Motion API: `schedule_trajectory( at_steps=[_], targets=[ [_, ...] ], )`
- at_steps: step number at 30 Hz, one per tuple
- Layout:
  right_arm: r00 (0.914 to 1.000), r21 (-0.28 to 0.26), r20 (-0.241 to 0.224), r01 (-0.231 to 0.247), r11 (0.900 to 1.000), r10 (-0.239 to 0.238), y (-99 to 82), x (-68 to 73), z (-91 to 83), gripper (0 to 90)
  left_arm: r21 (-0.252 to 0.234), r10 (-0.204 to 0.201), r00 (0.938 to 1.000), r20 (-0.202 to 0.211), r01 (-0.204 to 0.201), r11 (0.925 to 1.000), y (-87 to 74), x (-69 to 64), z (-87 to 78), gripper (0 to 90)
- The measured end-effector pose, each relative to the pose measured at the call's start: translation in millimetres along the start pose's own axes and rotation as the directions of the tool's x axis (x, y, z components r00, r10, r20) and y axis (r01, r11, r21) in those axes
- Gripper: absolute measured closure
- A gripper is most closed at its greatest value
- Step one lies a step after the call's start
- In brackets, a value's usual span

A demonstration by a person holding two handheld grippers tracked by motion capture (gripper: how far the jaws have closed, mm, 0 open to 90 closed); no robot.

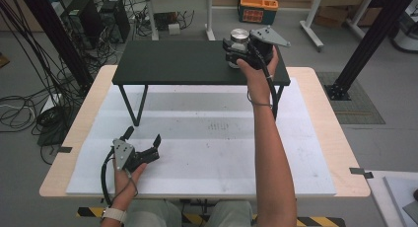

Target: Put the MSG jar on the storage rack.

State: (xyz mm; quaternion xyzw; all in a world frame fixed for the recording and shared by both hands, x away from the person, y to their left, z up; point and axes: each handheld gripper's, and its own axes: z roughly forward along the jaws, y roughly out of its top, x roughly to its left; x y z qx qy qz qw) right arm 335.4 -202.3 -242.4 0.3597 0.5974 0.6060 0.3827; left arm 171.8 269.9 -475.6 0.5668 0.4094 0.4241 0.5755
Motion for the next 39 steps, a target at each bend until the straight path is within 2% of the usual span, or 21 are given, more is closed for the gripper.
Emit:
schedule_trajectory(
  at_steps=[6, 12, 18, 23, 25, 32, 39],
  targets=[
    [0.9999, -0.05, -0.009, 0.008, 0.9987, -0.008, -0.8, 2.5, -19.5, 3.4, -0.001, 0.0, 1.0, 0.001, 0.0, 1.0, -0.2, 0.1, 0.0, 1.4],
    [0.9994, -0.066, -0.02, 0.026, 0.9975, -0.028, -1.2, 5.4, -34.5, 3.0, 0.0, 0.001, 1.0, -0.001, -0.001, 1.0, 0.1, 0.0, -0.1, 1.4],
    [0.9986, -0.103, -0.038, 0.032, 0.9941, -0.036, -7.5, 8.5, -61.3, 2.9, -0.002, 0.002, 1.0, 0.0, -0.002, 1.0, -0.2, 0.2, -0.2, 1.4],
    [0.997, -0.112, -0.059, 0.045, 0.9927, -0.051, -14.1, 10.1, -83.5, 3.1, 0.0, 0.002, 1.0, 0.0, -0.002, 1.0, 0.0, 0.0, -0.1, 1.5],
    [0.9966, -0.109, -0.059, 0.051, 0.9928, -0.058, -15.8, 10.6, -87.0, 3.1, 0.0, 0.002, 1.0, -0.001, -0.002, 1.0, 0.1, -0.1, -0.1, 1.4],
    [0.9949, -0.091, -0.089, 0.039, 0.9951, -0.048, -34.4, 10.4, -105.7, 3.5, 0.001, 0.002, 1.0, -0.002, -0.002, 1.0, 0.3, -0.4, 0.0, 1.4],
    [0.9938, -0.094, -0.097, 0.045, 0.9946, -0.054, -67.0, 14.1, -124.2, 4.0, 0.004, 0.003, 1.0, -0.004, -0.003, 1.0, 0.7, -0.7, 0.2, 1.5]
  ],
)
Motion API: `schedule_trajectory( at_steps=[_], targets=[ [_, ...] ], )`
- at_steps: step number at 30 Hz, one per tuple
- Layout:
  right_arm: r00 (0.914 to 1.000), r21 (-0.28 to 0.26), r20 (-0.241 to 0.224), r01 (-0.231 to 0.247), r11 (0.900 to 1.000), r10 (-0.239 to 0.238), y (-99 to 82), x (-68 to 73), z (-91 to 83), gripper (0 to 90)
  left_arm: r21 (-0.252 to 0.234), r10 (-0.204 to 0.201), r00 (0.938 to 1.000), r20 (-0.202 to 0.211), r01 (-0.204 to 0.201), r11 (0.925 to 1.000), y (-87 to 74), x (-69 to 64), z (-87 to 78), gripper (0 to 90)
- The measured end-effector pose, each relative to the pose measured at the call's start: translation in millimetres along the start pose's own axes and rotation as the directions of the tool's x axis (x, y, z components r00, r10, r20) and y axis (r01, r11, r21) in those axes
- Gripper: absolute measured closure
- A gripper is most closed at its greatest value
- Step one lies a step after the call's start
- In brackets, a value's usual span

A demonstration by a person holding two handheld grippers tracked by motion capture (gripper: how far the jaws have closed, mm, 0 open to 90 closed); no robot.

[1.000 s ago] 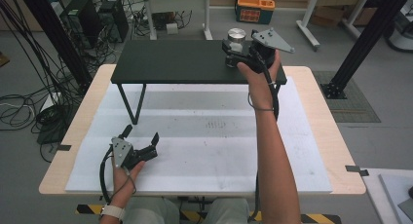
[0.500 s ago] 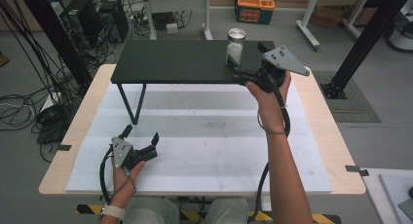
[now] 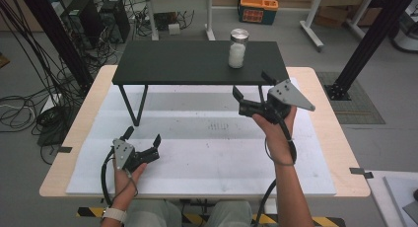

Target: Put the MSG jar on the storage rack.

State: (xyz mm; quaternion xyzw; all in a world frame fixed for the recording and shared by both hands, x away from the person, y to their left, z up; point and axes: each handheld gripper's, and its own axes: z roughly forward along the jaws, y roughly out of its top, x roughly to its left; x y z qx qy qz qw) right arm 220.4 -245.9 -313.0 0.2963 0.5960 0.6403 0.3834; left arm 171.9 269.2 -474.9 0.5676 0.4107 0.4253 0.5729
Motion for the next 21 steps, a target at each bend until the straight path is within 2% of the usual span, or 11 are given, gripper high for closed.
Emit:
schedule_trajectory(
  at_steps=[4, 5, 9, 15, 21],
  targets=[
    [0.9999, 0.021, -0.013, -0.003, 0.9998, 0.003, -20.6, 3.3, -10.0, 3.9, 0.002, 0.001, 1.0, -0.001, -0.001, 1.0, 0.3, -0.2, 0.0, 1.5],
    [0.9999, 0.021, -0.013, -0.003, 0.9998, 0.003, -20.6, 3.3, -10.0, 3.9, 0.002, 0.001, 1.0, -0.001, -0.001, 1.0, 0.3, -0.2, 0.0, 1.5],
    [0.999, 0.037, -0.021, -0.038, 0.9986, 0.038, -41.9, 5.4, -17.8, 3.7, 0.001, 0.001, 1.0, -0.001, -0.001, 1.0, 0.2, -0.3, 0.0, 1.5],
    [0.9992, 0.051, -0.017, -0.035, 0.9981, 0.036, -60.2, 8.2, -25.0, 3.9, 0.001, 0.0, 1.0, -0.001, 0.0, 1.0, 0.1, -0.3, 0.0, 1.5],
    [0.9983, 0.072, -0.021, -0.052, 0.9961, 0.054, -81.6, 9.3, -31.5, 3.2, 0.0, 0.0, 1.0, 0.0, 0.0, 1.0, 0.0, -0.3, 0.0, 1.5]
  ],
)
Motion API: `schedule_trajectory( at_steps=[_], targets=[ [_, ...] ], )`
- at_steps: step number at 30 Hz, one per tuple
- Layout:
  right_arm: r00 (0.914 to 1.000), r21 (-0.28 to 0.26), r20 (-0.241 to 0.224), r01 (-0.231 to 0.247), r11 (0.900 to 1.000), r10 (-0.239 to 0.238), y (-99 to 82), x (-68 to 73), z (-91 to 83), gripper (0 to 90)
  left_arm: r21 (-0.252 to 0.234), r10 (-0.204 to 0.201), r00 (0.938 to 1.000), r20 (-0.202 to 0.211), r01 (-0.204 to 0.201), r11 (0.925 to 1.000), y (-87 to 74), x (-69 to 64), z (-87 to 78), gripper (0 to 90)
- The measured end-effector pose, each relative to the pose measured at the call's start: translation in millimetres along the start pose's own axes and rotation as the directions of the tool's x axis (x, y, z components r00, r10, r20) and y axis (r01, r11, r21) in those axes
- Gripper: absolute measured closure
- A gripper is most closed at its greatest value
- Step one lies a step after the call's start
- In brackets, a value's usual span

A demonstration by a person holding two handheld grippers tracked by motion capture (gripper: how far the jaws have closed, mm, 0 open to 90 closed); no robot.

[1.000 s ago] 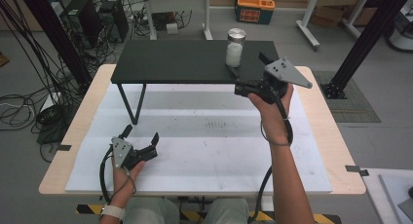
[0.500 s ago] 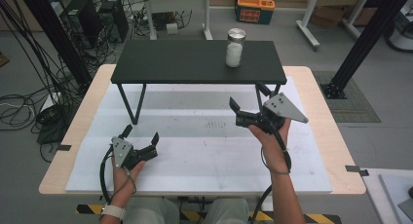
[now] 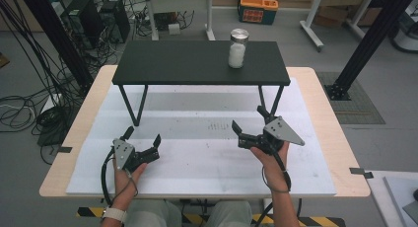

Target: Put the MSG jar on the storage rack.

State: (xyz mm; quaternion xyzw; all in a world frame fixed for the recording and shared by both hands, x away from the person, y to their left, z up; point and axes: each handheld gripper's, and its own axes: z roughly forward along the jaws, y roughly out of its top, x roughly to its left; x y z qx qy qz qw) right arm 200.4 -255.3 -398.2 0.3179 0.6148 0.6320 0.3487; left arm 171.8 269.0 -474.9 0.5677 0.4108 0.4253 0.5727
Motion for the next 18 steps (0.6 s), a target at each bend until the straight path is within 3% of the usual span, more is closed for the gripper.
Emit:
schedule_trajectory(
  at_steps=[6, 12, 18],
  targets=[
    [0.9997, 0.023, 0.007, -0.022, 0.9995, 0.022, -19.2, 0.4, -0.1, 1.4, 0.0, 0.001, 1.0, 0.0, -0.001, 1.0, 0.0, 0.1, -0.1, 1.5],
    [0.9997, 0.014, 0.02, -0.015, 0.9998, 0.015, -35.6, 1.2, -1.5, 1.3, 0.0, 0.001, 1.0, 0.0, -0.001, 1.0, 0.0, 0.1, 0.0, 1.5],
    [0.998, 0.014, 0.051, -0.039, 0.9992, 0.038, -49.1, 0.0, -9.8, 1.6, 0.0, 0.001, 1.0, 0.001, -0.001, 1.0, 0.1, 0.1, 0.0, 1.5]
  ],
)
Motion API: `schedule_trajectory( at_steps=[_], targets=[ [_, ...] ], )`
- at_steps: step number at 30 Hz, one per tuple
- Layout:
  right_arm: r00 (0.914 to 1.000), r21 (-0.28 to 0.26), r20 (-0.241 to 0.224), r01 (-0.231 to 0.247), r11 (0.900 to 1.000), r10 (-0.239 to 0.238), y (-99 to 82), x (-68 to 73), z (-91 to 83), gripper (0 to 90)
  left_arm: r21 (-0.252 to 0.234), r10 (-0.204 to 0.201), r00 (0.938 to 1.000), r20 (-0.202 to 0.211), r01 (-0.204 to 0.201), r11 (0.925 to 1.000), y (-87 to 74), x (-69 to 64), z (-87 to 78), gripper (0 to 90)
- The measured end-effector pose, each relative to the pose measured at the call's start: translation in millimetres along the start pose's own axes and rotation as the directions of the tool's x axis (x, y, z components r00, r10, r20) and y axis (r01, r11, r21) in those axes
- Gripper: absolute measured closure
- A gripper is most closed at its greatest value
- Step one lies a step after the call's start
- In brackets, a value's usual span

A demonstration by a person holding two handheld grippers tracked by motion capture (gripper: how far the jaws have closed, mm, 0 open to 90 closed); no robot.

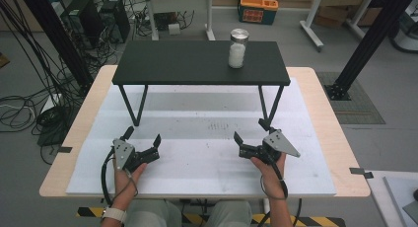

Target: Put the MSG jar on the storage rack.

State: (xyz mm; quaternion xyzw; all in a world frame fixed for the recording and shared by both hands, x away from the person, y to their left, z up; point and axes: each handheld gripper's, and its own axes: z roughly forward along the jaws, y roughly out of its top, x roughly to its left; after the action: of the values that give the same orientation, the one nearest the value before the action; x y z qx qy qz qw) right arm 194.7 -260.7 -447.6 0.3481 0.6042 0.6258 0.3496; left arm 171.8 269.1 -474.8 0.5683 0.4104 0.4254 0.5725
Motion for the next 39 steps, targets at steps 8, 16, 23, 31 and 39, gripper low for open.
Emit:
schedule_trajectory(
  at_steps=[8, 16, 23, 31, 39],
  targets=[
    [0.9997, 0.016, 0.022, 0.005, 0.9999, -0.006, -13.5, -3.8, -7.9, 1.2, 0.0, 0.001, 1.0, 0.0, -0.001, 1.0, 0.0, 0.0, 0.1, 1.5],
    [0.9996, 0.028, 0.024, -0.013, 0.9995, 0.013, -22.5, -3.9, -7.4, 1.2, -0.001, 0.001, 1.0, 0.0, -0.001, 1.0, -0.2, -0.2, 0.0, 1.5],
    [0.9977, 0.033, 0.046, -0.051, 0.9982, 0.049, -25.0, -4.5, -8.4, 2.2, -0.003, 0.003, 1.0, 0.0, -0.003, 1.0, -0.5, -0.2, -0.3, 1.5],
    [0.998, 0.039, 0.056, -0.029, 0.9988, 0.027, -24.4, -0.8, -7.9, 3.3, -0.005, 0.001, 1.0, -0.001, -0.001, 1.0, -0.8, -0.3, -0.4, 1.4],
    [0.997, 0.027, 0.067, -0.039, 0.9989, 0.037, -26.3, 0.5, -8.6, 3.1, -0.005, 0.0, 1.0, -0.003, 0.0, 1.0, -0.9, -0.6, -0.5, 1.4]
  ],
)
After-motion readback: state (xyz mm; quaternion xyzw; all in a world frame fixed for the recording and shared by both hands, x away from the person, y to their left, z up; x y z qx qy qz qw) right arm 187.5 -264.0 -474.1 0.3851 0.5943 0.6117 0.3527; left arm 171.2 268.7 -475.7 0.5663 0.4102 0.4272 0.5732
